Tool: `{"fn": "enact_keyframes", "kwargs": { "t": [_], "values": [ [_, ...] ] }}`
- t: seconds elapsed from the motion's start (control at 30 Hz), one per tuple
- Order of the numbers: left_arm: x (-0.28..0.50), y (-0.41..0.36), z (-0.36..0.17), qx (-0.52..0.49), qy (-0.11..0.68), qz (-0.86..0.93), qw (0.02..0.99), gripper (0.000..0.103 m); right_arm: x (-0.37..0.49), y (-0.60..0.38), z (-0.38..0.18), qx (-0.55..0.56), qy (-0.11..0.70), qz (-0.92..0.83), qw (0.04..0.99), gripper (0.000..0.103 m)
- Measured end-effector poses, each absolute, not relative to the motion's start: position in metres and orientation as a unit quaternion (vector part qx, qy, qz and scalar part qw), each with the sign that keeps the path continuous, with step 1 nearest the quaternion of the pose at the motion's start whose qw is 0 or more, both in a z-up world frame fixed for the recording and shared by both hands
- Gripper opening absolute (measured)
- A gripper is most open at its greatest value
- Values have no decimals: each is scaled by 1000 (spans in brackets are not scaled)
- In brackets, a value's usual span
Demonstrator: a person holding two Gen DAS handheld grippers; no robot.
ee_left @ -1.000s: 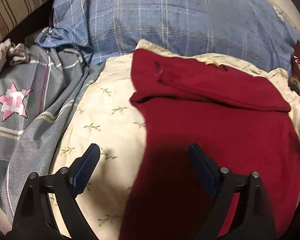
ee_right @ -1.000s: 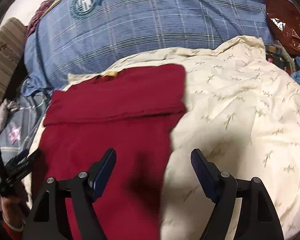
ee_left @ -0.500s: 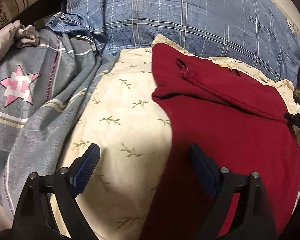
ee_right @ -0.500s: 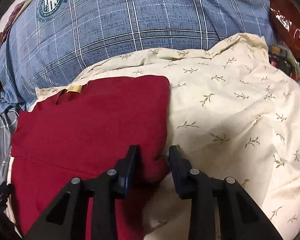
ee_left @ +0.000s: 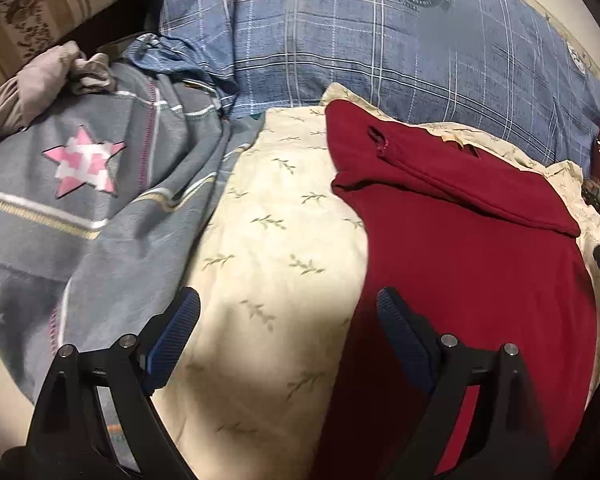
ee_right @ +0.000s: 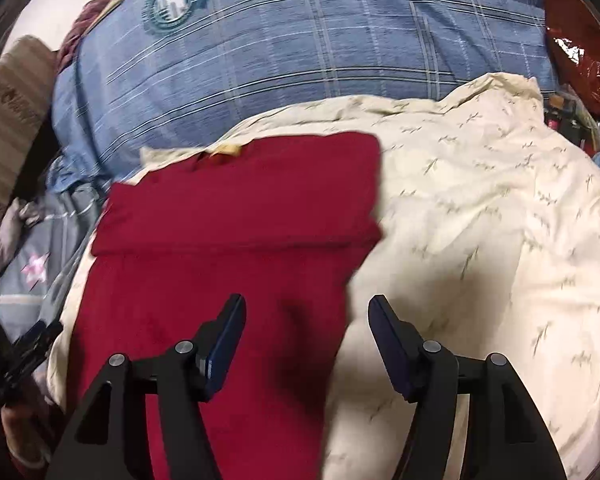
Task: Fold small clothes
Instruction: 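Move both tools to the hem end of the folded red sweater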
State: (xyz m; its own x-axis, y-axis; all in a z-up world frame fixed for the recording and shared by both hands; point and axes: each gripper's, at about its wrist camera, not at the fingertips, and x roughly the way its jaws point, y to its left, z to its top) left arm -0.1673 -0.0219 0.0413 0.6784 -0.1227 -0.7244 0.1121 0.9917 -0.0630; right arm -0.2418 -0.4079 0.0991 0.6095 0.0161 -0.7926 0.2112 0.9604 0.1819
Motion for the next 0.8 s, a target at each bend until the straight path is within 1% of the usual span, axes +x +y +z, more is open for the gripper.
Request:
{"fn": "enact_keyframes", "kwargs": {
  "t": [0.13, 0.47, 0.67, 0.8],
  "values": [
    [-176, -14, 36, -16, 403, -57, 913, 91, -252, -397, 94, 119, 439, -53, 889, 69],
    [-192, -13, 28, -25, 411, -71, 909, 91, -277, -392, 73, 143, 466, -36, 872, 70],
    [-206, -15, 20, -82, 454, -152, 874, 91, -311, -385, 71, 151, 495, -5, 855, 70],
    [-221, -23, 23, -58, 453, -170, 874, 91, -339, -380, 68, 161, 509, 32, 845, 70]
  ]
}}
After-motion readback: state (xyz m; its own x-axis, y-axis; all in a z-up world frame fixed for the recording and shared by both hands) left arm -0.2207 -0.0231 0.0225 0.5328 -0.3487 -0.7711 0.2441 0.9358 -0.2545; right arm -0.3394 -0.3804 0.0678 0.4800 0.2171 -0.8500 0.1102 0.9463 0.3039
